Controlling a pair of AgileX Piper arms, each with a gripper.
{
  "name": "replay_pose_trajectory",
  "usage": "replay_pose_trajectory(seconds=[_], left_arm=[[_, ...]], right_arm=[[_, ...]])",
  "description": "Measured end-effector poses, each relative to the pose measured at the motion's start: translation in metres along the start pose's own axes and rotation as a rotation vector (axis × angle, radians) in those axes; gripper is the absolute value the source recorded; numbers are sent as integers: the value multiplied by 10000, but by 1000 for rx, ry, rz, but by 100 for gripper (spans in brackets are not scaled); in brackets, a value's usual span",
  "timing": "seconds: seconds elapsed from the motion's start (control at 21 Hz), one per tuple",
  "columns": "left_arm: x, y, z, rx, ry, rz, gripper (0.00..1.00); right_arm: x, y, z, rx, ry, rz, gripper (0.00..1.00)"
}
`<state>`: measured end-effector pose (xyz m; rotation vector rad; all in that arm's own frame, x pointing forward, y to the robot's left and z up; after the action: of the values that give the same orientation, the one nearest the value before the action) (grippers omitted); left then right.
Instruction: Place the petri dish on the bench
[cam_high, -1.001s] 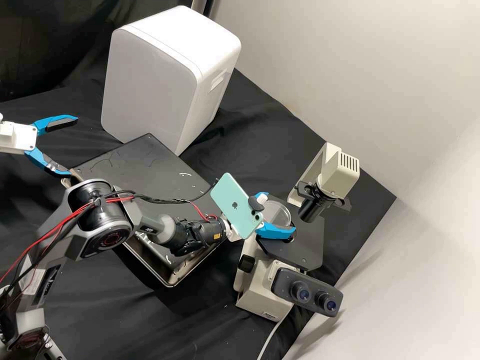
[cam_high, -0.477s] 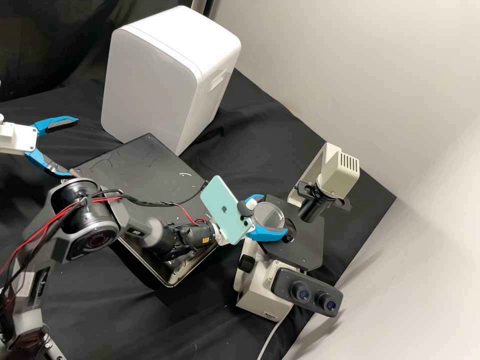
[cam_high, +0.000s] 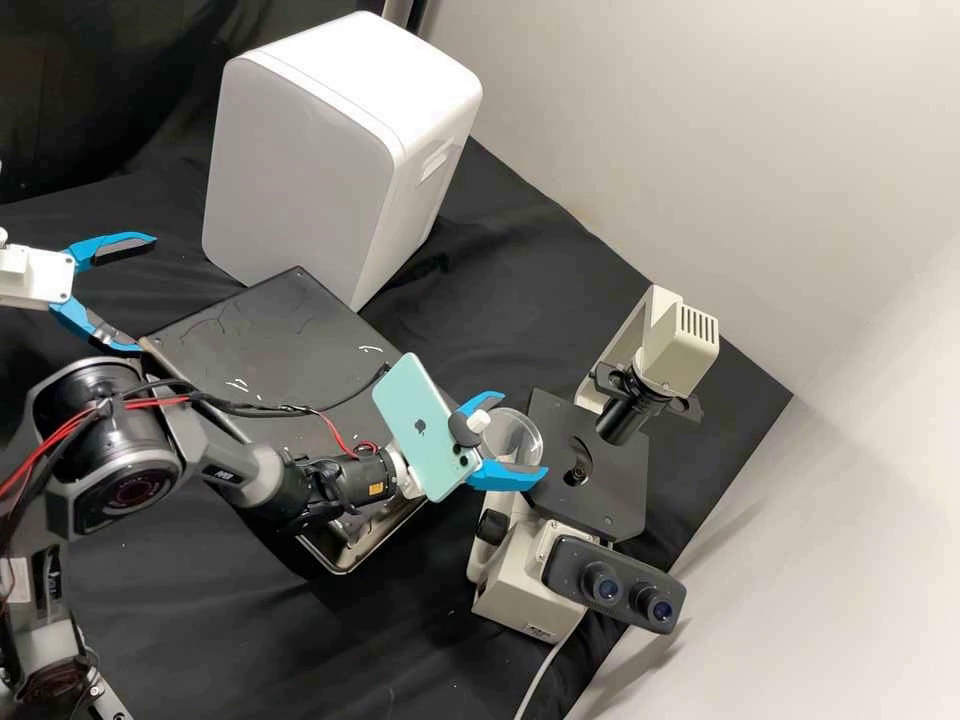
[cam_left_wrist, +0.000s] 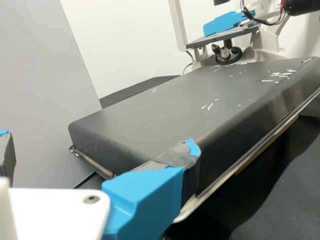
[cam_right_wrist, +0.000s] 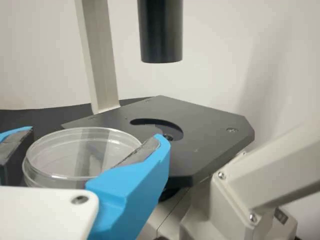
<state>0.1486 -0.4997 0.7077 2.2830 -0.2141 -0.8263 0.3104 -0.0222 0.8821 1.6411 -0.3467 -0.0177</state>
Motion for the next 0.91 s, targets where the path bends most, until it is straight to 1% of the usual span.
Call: replay_pose_trajectory(seconds=[0.05, 0.14, 0.24, 0.33, 0.48, 0.57, 0.72, 0.86, 0.91], left_arm=[[0, 0, 0, 0, 0, 0, 100], [0, 0, 0, 0, 0, 0, 100], [0, 0, 0, 0, 0, 0, 100], [0, 0, 0, 0, 0, 0, 100], [0, 0, 0, 0, 0, 0, 100], [0, 0, 0, 0, 0, 0, 100], [0, 0, 0, 0, 0, 0, 100], [0, 0, 0, 0, 0, 0, 100], [0, 0, 0, 0, 0, 0, 100]], right_arm=[[-55, -18, -2, -1, 0, -7, 0], [-171, -36, -45, -3, 14, -19, 0], [-295, -44, -105, 2, 43, -23, 0], [-417, -56, -178, 11, 83, -23, 0], [-574, -126, -275, 15, 140, -41, 0], [-653, -203, -305, 14, 164, -67, 0], [-760, -351, -321, 8, 180, -129, 0], [-844, -459, -298, -1, 178, -178, 0], [-867, -484, -286, -12, 177, -189, 0]])
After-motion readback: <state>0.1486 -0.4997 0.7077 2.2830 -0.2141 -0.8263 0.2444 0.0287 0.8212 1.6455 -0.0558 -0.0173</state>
